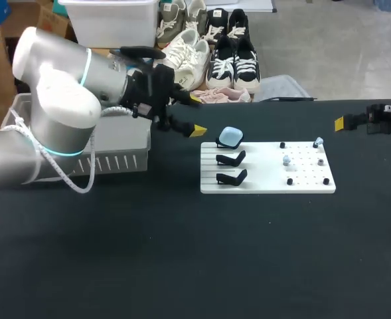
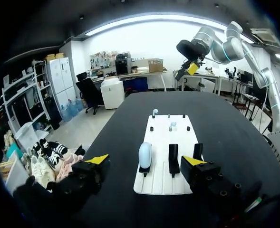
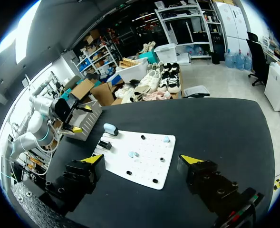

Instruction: Pick up each earbud case from the left stands, insert the matching earbuds, close the lid, and place the case in the box.

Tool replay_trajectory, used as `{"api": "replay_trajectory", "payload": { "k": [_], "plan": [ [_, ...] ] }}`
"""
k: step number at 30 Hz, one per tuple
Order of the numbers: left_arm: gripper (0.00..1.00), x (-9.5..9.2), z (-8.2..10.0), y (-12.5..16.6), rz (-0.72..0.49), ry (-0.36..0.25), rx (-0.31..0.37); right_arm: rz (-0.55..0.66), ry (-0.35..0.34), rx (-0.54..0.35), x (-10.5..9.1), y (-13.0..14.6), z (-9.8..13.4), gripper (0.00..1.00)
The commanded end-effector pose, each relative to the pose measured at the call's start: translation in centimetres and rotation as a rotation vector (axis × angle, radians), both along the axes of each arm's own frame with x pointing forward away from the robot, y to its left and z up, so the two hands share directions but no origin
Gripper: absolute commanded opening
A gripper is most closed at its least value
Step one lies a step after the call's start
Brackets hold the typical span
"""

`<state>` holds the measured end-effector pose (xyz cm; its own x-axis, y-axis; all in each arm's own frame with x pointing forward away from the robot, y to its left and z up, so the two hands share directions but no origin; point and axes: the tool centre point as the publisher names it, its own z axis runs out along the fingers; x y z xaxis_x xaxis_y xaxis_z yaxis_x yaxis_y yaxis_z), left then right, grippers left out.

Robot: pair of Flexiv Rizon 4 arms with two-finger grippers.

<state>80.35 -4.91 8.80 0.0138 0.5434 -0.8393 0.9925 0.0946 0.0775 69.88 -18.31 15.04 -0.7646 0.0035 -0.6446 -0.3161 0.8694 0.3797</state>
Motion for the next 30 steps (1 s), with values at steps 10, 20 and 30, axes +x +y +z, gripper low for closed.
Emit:
{"api": "replay_trajectory", "payload": {
  "k": [10, 20, 30],
  "plan": [
    [1.0, 0.3, -3.0, -2.9, -0.001, 0.049, 0.025, 0.005, 0.001, 0.003, 0.1, -0.1, 0.0, 1.0],
    [1.0, 1.1, -4.8, -4.7, 0.001, 0.084, 0.031, 0.005, 0.001, 0.003, 0.1, -0.1, 0.0, 1.0],
    [1.0, 1.3, -6.2, -5.2, 0.025, 0.126, 0.031, 0.005, 0.001, 0.003, 0.1, -0.1, 0.0, 1.0]
  ]
}}
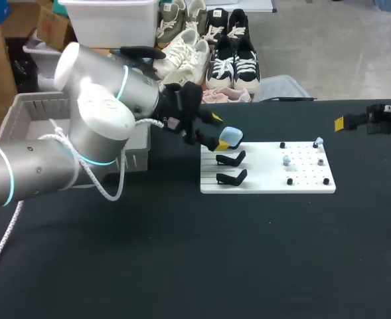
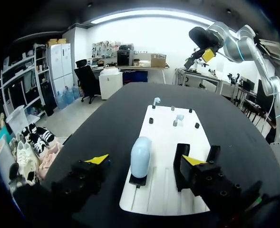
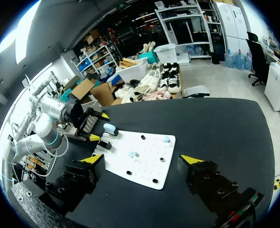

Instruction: Pick up each earbud case from the left stands, insert the matching earbuds, close the lid, and place the case in the box.

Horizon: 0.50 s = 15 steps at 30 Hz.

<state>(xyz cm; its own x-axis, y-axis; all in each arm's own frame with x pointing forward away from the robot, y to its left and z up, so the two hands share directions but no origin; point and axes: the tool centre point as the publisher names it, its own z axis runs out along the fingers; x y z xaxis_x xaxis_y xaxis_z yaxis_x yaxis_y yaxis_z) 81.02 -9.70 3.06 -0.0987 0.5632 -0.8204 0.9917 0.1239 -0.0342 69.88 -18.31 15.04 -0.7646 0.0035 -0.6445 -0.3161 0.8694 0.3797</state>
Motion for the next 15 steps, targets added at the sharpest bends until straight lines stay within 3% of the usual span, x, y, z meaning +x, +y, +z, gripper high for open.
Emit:
{"api": "replay_trajectory", "payload": {
  "k": [1, 15],
  "plan": [
    [1.0, 0.68, -0.62, -0.47, -0.005, 0.013, 0.006, 0.005, 0.001, 0.003, 0.07, -0.14, -0.05, 1.0],
    [1.0, 0.73, -1.49, -0.6, 0.015, 0.036, -0.01, 0.005, 0.001, 0.003, 0.07, -0.14, -0.05, 1.0]
  ]
}}
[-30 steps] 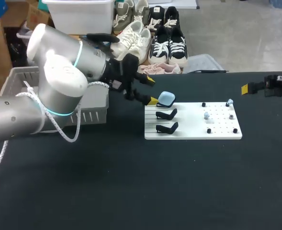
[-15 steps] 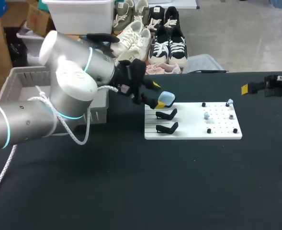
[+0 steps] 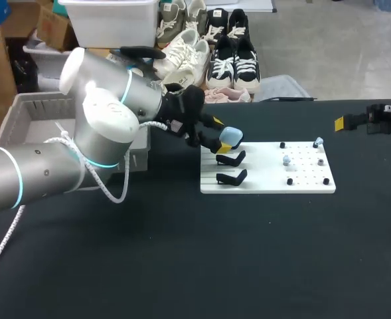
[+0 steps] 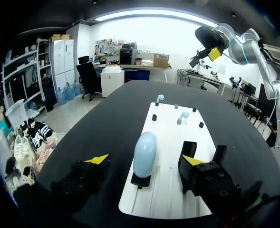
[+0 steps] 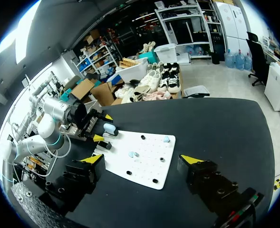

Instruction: Pick up each earbud case from the left stands, insert the matching earbuds, close the lid, and place the case in the box.

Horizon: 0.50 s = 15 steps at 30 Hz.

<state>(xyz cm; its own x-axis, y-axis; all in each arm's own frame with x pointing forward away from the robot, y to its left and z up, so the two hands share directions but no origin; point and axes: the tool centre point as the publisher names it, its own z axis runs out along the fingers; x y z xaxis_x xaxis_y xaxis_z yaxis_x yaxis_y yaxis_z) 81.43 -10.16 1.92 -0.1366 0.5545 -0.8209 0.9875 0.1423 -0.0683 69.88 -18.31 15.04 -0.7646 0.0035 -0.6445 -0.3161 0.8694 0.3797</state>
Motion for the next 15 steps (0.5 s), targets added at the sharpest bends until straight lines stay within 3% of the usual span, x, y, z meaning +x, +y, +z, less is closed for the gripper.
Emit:
{"api": "replay_trajectory", "payload": {
  "k": [1, 15],
  "plan": [
    [1.0, 0.31, -0.4, -0.18, -0.006, 0.004, -0.002, 0.005, 0.001, 0.003, 0.07, -0.14, -0.05, 1.0],
    [1.0, 0.46, -0.64, -0.6, -0.008, 0.009, -0.001, 0.005, 0.001, 0.003, 0.07, -0.14, -0.05, 1.0]
  ]
}}
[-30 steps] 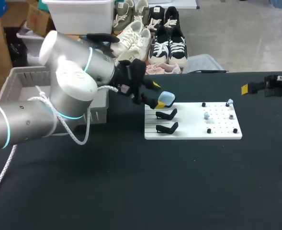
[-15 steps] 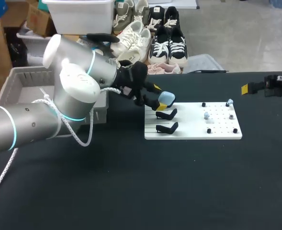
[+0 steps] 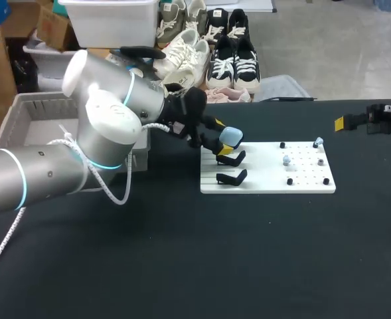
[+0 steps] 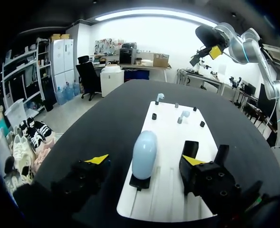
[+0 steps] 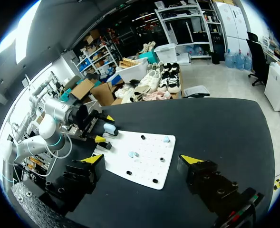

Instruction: Pick up each earbud case from the left stands, insert the matching earbuds, close the lid, and place the case in the box.

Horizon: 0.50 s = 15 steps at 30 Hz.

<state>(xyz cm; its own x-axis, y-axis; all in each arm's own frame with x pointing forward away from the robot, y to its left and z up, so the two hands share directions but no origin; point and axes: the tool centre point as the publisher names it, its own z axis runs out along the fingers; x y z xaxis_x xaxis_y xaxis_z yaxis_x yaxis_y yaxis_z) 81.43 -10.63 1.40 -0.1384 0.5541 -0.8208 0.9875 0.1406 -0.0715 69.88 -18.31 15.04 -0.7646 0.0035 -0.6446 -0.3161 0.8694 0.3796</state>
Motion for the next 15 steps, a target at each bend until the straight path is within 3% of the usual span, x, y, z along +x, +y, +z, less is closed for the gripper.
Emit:
{"api": "replay_trajectory", "payload": {
  "k": [1, 15],
  "plan": [
    [1.0, 0.49, -0.13, -0.14, -0.006, 0.007, -0.001, 0.005, 0.001, 0.003, 0.07, -0.14, -0.05, 1.0],
    [0.98, 0.65, -0.2, -0.24, -0.008, 0.012, 0.002, 0.005, 0.001, 0.003, 0.07, -0.14, -0.05, 1.0]
  ]
}}
